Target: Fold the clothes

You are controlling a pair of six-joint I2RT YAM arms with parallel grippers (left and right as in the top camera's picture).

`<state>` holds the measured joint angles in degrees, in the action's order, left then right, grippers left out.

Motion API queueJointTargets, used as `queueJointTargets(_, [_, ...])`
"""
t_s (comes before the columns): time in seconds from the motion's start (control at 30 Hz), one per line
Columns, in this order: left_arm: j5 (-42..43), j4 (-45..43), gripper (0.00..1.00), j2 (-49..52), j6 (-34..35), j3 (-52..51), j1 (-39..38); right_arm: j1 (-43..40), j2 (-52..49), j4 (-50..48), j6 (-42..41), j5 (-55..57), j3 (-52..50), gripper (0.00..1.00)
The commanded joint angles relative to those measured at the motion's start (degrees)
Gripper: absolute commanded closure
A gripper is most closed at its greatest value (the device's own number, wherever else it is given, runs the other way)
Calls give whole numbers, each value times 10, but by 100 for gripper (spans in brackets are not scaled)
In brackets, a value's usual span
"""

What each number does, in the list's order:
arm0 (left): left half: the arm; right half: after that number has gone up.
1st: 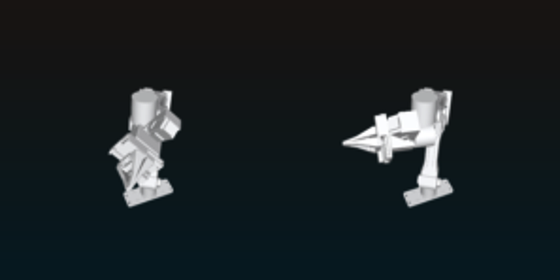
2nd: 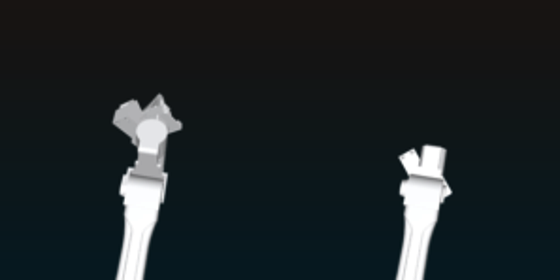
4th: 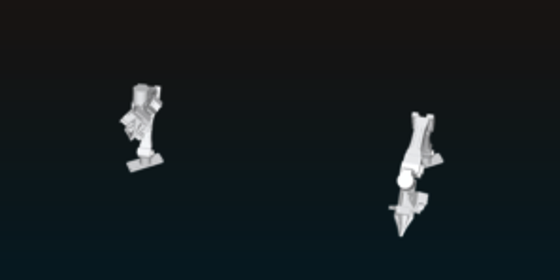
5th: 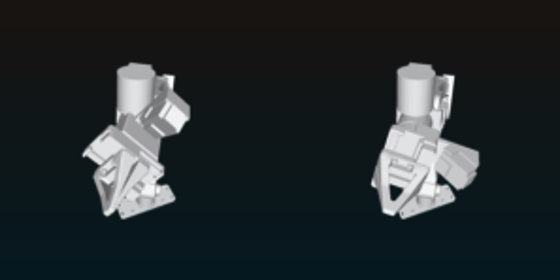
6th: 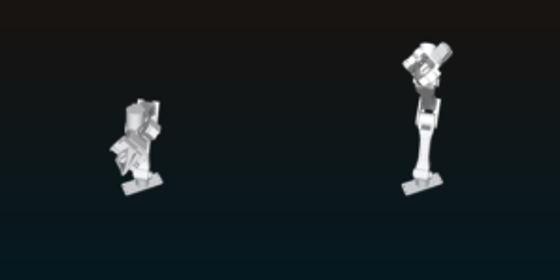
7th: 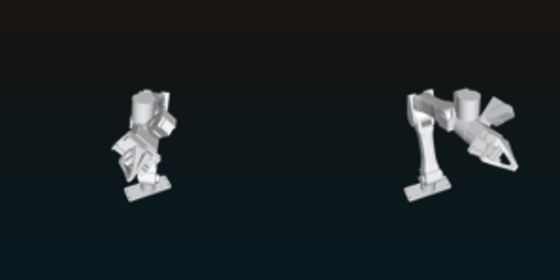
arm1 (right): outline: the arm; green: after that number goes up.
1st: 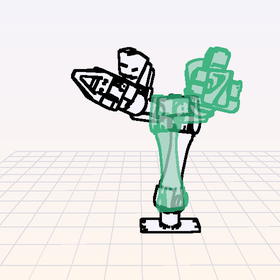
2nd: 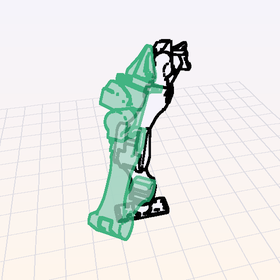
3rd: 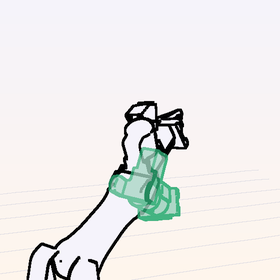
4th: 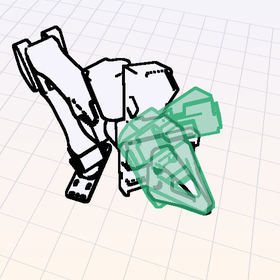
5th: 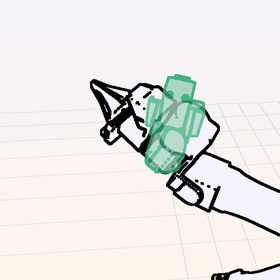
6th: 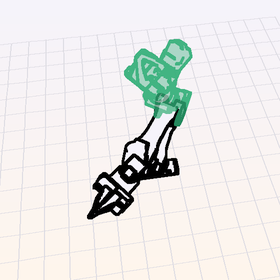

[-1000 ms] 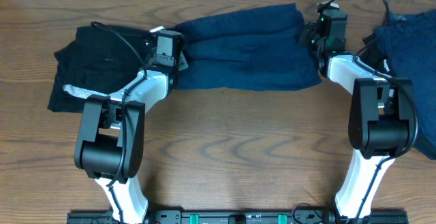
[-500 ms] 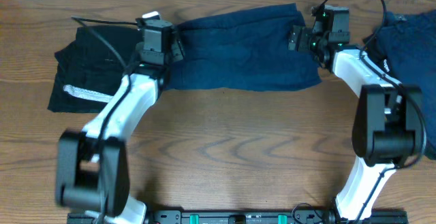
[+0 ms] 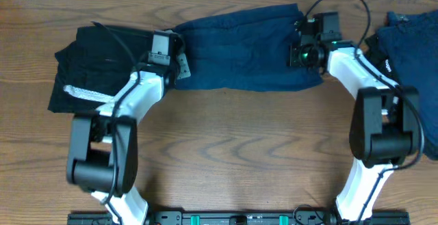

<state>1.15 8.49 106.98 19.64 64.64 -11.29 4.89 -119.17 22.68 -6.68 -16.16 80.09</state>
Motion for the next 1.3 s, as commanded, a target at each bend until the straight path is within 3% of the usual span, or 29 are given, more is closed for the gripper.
queueJointTargets(0.0, [9,-13,94,21,3,-7,1,4,-30,-2,14,4,3,99])
queueJointTargets(0.2, [31,32,94,32,9,-7,1,3,-44,48,14,48,3,99])
queueJointTargets(0.4, [81,128,94,22,8,-5,0,-2,-44,185,0,121,3,99])
queueJointTargets(0.6, [147,229,94,0,8,-5,0,-17,-44,320,-36,123,3,99])
queueJointTargets(0.87, [149,374,94,-46,-16,-5,-8,-20,-23,418,-62,129,3,99])
queueJointTargets(1.27, [146,301,94,-218,-59,-5,-28,-15,140,358,-35,105,5,99])
